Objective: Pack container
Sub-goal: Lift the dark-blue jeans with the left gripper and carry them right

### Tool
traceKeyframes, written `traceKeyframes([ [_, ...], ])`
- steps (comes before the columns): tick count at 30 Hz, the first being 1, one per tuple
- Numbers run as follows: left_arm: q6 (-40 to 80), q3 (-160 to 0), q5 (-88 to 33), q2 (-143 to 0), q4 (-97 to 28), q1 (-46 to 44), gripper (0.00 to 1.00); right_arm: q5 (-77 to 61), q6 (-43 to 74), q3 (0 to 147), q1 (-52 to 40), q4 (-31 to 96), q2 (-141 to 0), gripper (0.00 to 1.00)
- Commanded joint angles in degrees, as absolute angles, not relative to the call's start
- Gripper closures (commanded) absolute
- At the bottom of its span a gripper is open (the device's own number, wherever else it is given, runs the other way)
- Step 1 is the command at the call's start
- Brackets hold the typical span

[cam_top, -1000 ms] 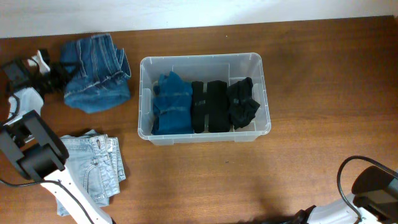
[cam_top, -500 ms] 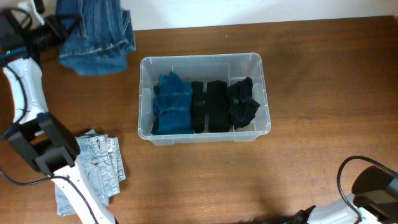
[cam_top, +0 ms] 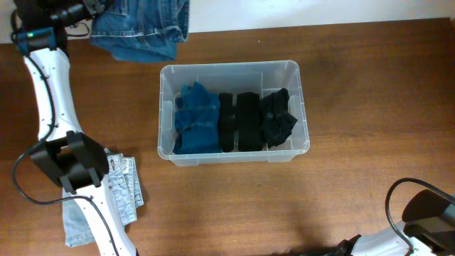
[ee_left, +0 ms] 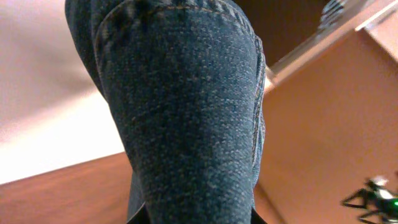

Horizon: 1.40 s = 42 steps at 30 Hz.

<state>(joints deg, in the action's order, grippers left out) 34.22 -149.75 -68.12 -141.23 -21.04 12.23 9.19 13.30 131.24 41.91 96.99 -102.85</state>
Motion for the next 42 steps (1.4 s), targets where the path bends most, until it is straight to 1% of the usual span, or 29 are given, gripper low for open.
traceKeyframes([
  [1,42.92,-152.73,-72.29,-136.68,-20.29,10.13,0.99,10.31,13.32,131.02,42.02,97.32,-101.84,0.02],
  [7,44.56,-152.73,-72.25,-135.24,-23.27,6.98,0.99,10.31,13.32,131.02,42.02,97.32,-101.84,0.02],
  [17,43.72,-152.73,-70.06,-134.85,-22.06,0.99,0.99,10.31,13.30,131.02,42.02,97.32,-101.84,0.02],
  [20,41.69,-152.73,-69.60,-134.85,-16.67,0.03,0.99,10.31,13.32,131.02,42.02,97.32,-101.84,0.01],
  [24,40.42,-152.75,-69.43,-134.78,-5.61,-0.51,0.99,10.31,13.32,131.02,42.02,97.32,-101.84,0.02],
  [30,39.07,-152.75,-69.17,-134.47,14.50,-0.56,0.99,10.31,13.32,131.02,42.02,97.32,-101.84,0.02],
  [39,38.79,-152.75,-71.66,-131.09,22.59,-0.60,0.99,10.31,13.32,131.02,42.02,97.32,-101.84,0.02],
  [42,38.74,-152.75,-72.05,-129.93,22.55,-1.02,0.99,10.31,13.30,131.02,42.02,97.32,-101.84,0.02],
])
